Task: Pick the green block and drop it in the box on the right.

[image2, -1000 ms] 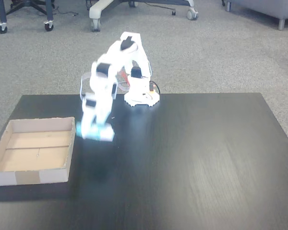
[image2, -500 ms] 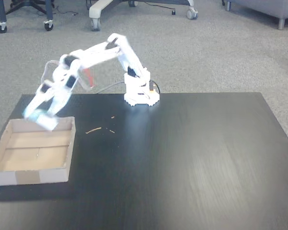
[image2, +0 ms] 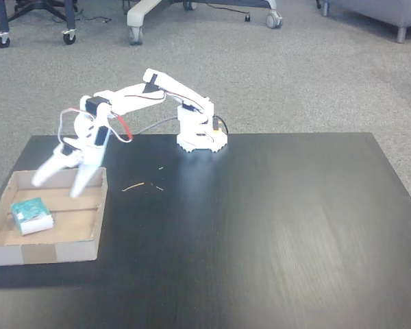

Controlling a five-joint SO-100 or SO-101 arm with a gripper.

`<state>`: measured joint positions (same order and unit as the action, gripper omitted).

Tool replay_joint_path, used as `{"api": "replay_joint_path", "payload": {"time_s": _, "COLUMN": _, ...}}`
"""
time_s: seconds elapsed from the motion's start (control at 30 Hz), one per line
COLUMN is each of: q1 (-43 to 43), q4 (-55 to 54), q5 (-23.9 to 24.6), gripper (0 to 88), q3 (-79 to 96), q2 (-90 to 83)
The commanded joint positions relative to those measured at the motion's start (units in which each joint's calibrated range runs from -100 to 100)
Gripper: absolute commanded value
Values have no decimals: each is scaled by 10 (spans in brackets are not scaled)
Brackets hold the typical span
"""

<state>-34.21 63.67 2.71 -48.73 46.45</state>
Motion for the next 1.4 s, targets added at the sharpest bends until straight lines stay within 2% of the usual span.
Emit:
{"api": "replay_joint_path", "payload": {"time_s": 0.0, "q1": 29, "q4": -119, "q5": -11, "gripper": 320, "q3": 357, "q2": -188}}
{"api": "replay_joint_path", "payload": {"time_s": 0.03, "q1": 42, "q4": -253, "q5": -14, "gripper": 265, "q3": 552, "q2": -283}}
{"api": "replay_joint_path", "payload": {"time_s": 0.1, "q1": 98, "q4": -525, "q5": -9, "gripper": 85, "q3": 900, "q2": -505}}
{"api": "replay_joint_path", "payload": {"time_s": 0.13, "q1": 141, "q4": -548, "q5": -4, "gripper": 1, "q3": 1006, "q2": -628}}
{"api": "replay_joint_path", "payload": {"time_s": 0.2, "q1": 246, "q4": -425, "q5": 16, "gripper": 1, "q3": 1108, "q2": -866}}
{"api": "replay_joint_path", "payload": {"time_s": 0.27, "q1": 342, "q4": -369, "q5": 28, "gripper": 1, "q3": 1240, "q2": -1104}}
{"api": "replay_joint_path", "payload": {"time_s": 0.33, "q1": 396, "q4": -281, "q5": 29, "gripper": 1, "q3": 1367, "q2": -1309}}
{"api": "replay_joint_path", "payload": {"time_s": 0.4, "q1": 413, "q4": -249, "q5": 4, "gripper": 1, "q3": 1458, "q2": -1418}}
{"api": "replay_joint_path", "payload": {"time_s": 0.43, "q1": 415, "q4": -241, "q5": -17, "gripper": 1, "q3": 1487, "q2": -1443}}
{"api": "replay_joint_path", "payload": {"time_s": 0.6, "q1": 478, "q4": -164, "q5": -52, "gripper": 1, "q3": 1487, "q2": -1443}}
{"api": "replay_joint_path", "payload": {"time_s": 0.83, "q1": 432, "q4": -163, "q5": -17, "gripper": 7, "q3": 1487, "q2": -1444}}
{"api": "replay_joint_path", "payload": {"time_s": 1.0, "q1": 451, "q4": -164, "q5": -40, "gripper": 2, "q3": 1487, "q2": -1444}}
{"api": "replay_joint_path", "payload": {"time_s": 1.17, "q1": 432, "q4": -164, "q5": -18, "gripper": 2, "q3": 1487, "q2": -1444}}
{"api": "replay_joint_path", "payload": {"time_s": 1.37, "q1": 434, "q4": -164, "q5": -20, "gripper": 2, "q3": 1487, "q2": -1444}}
